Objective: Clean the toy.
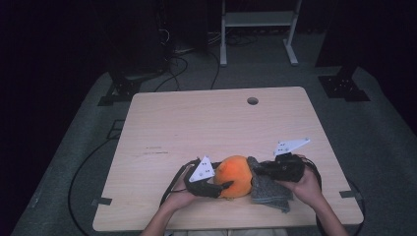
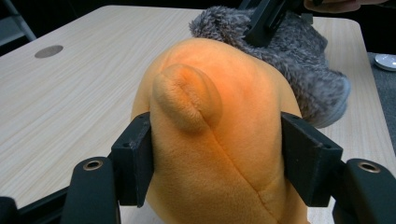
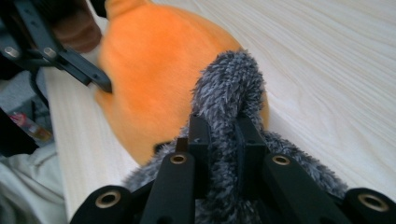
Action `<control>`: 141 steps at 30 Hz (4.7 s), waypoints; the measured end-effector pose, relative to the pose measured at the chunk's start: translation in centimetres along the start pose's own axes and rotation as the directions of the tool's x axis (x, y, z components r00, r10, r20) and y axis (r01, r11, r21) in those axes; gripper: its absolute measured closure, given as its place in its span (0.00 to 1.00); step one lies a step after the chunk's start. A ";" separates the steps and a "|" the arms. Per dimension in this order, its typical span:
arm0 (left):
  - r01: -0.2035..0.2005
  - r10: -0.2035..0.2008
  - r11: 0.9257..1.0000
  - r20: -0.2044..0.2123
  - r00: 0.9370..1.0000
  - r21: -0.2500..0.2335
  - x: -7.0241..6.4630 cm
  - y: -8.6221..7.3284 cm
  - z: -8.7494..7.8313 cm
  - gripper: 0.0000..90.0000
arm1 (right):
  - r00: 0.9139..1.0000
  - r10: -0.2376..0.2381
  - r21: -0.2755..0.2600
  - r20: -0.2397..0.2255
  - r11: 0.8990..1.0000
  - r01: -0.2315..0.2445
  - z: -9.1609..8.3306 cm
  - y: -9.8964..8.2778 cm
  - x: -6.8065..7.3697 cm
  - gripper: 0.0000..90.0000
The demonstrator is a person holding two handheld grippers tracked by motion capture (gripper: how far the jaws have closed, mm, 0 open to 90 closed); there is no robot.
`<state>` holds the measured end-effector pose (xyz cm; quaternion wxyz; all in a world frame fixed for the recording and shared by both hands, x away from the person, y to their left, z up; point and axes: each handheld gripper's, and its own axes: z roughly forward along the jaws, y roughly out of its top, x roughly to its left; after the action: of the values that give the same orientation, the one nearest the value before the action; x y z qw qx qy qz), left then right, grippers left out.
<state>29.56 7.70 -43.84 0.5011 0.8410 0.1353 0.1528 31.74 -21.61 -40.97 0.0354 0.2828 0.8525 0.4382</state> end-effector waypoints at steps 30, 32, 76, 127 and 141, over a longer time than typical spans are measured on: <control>0.164 -0.164 0.986 -0.027 0.986 -0.006 1.5 -0.9 -0.1 0.34 | 0.998 -0.065 -0.024 0.000 0.998 0.065 0.5 0.9 2.4 0.88; 0.148 -0.148 0.989 -0.029 0.989 0.000 1.3 -0.7 -0.1 0.34 | 0.995 -0.097 -0.032 0.003 0.995 0.097 0.7 1.6 3.3 0.88; 0.133 -0.133 0.991 -0.047 0.990 0.002 1.2 -0.4 -0.3 0.24 | 0.997 -0.067 -0.039 -0.030 0.997 0.066 1.6 1.2 3.3 0.88; -0.036 0.041 0.999 -0.147 0.988 0.036 0.8 -1.0 -0.5 0.25 | 0.987 -0.111 -0.026 0.112 0.993 0.115 2.9 1.2 3.5 0.87; 0.079 -0.085 0.994 -0.082 0.993 -0.078 1.8 -1.1 -1.5 0.31 | 0.990 -0.087 -0.018 0.115 0.996 0.089 2.7 0.7 3.1 0.87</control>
<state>30.57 10.13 -43.88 0.5319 0.8081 0.1852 0.1726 30.26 -17.71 -41.51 0.1067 0.2690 0.8555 0.4293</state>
